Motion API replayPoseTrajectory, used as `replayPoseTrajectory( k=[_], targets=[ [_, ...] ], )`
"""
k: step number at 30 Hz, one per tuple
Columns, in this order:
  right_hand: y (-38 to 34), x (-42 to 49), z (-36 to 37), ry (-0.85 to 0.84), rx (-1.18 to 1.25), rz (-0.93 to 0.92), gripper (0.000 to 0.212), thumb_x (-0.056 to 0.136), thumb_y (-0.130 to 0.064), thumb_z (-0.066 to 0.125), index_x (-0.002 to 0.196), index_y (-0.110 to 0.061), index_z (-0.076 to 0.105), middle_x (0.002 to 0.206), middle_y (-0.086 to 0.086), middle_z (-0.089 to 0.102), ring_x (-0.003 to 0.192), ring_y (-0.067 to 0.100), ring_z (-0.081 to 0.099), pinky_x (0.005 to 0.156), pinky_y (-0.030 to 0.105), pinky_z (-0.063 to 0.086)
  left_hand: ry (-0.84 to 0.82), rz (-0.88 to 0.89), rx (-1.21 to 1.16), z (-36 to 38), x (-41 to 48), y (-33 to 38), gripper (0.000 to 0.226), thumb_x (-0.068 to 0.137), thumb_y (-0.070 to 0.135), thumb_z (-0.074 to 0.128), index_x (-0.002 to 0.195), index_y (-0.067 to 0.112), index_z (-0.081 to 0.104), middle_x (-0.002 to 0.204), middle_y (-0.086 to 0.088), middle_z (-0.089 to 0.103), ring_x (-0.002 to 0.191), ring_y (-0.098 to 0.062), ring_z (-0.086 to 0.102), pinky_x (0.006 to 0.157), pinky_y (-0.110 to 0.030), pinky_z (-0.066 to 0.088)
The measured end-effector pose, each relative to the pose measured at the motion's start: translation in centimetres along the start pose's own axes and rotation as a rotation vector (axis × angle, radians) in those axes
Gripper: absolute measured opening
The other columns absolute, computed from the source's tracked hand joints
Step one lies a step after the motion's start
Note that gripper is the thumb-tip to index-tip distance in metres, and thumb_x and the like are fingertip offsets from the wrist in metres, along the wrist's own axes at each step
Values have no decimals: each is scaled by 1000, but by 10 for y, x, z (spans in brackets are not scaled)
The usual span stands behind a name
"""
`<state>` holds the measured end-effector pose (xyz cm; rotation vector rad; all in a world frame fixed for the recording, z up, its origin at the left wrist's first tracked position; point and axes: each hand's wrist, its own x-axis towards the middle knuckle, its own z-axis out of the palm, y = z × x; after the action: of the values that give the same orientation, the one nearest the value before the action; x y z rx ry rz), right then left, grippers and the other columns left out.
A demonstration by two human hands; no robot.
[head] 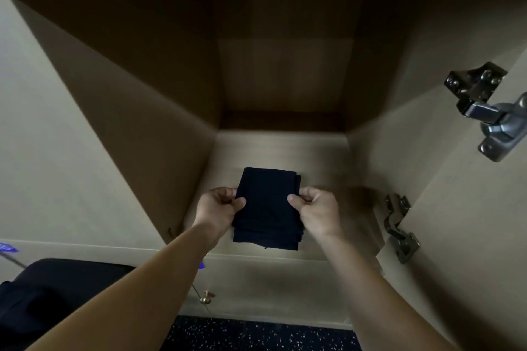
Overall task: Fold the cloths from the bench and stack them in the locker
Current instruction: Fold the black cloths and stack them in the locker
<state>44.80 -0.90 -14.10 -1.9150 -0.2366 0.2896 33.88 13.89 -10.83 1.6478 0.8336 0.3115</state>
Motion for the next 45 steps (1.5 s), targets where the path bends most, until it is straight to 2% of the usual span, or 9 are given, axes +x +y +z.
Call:
replayPoseTrajectory(
  k=[4, 9, 12, 15, 21, 27, 33, 40, 45],
  targets=[
    [6, 1, 3, 34, -56, -15, 37, 86, -18, 72, 120, -4, 66, 115, 5, 69, 105, 20, 65, 97, 34, 51, 23, -17, -13, 4, 5, -10, 11, 90, 3, 66, 101, 5, 66, 93, -5, 69, 88, -21, 65, 69, -23, 51],
    [5, -5, 3, 115, -208, -84, 39, 89, -25, 68, 125, -12, 63, 113, 4, 68, 100, 19, 64, 87, 30, 51, 1, 45, 90, 4, 4, -15, 37, 90, 8, 68, 124, 11, 56, 113, -1, 62, 100, -15, 58, 85, -25, 47],
    [-3, -16, -1, 183, -518, -352, 39, 91, -21, 64, 129, -13, 59, 122, 4, 60, 110, 22, 57, 93, 31, 47, -14, 306, 433, 3, -1, -13, 47, 94, 17, 63, 139, 14, 49, 138, -1, 50, 120, -13, 49, 103, -24, 38],
    [-9, -21, -1, 38, -745, -592, 39, 94, -12, 55, 133, -10, 58, 141, 6, 53, 129, 28, 49, 108, 33, 36, -101, 515, 784, 6, -3, -11, 59, 101, 24, 50, 154, 16, 26, 161, 2, 22, 148, -12, 18, 116, -18, 8],
    [-5, -22, -5, -129, -895, -472, 47, 101, -9, 36, 148, -16, 38, 156, -1, 32, 143, 17, 31, 116, 23, 16, -274, 512, 1099, 10, -4, -20, 54, 107, 23, 26, 156, 13, 4, 164, -1, 0, 150, -9, -5, 116, -19, -8],
    [-17, -27, -6, -185, -905, -416, 49, 101, -11, 36, 150, -19, 33, 158, -3, 28, 146, 12, 23, 115, 21, 17, -265, 519, 1122, -4, -19, -13, 57, 107, 29, 30, 156, 16, 6, 165, -2, 3, 151, -11, 0, 114, -17, -9],
    [-59, -68, -15, -179, -897, -442, 53, 99, -33, 50, 148, -25, 34, 150, 1, 42, 130, 23, 49, 102, 36, 43, -178, 489, 1168, -44, -70, 18, 63, 103, 39, 39, 157, 21, 11, 164, -1, 9, 150, -17, 10, 120, -30, 11],
    [-114, -161, -3, -238, -849, -583, 47, 97, -37, 52, 142, -24, 43, 141, -1, 52, 124, 21, 51, 94, 33, 44, 59, 383, 1184, -122, -159, 33, 45, 99, 47, 46, 135, 21, 50, 149, 0, 40, 135, -22, 40, 106, -32, 33],
    [-135, -238, 33, -303, -792, -693, 44, 98, -36, 50, 140, -22, 45, 135, 1, 56, 119, 23, 54, 92, 35, 44, 162, 281, 1184, -190, -233, 6, 56, 99, 47, 45, 150, 24, 34, 157, 2, 31, 141, -20, 33, 111, -34, 30]
  ],
)
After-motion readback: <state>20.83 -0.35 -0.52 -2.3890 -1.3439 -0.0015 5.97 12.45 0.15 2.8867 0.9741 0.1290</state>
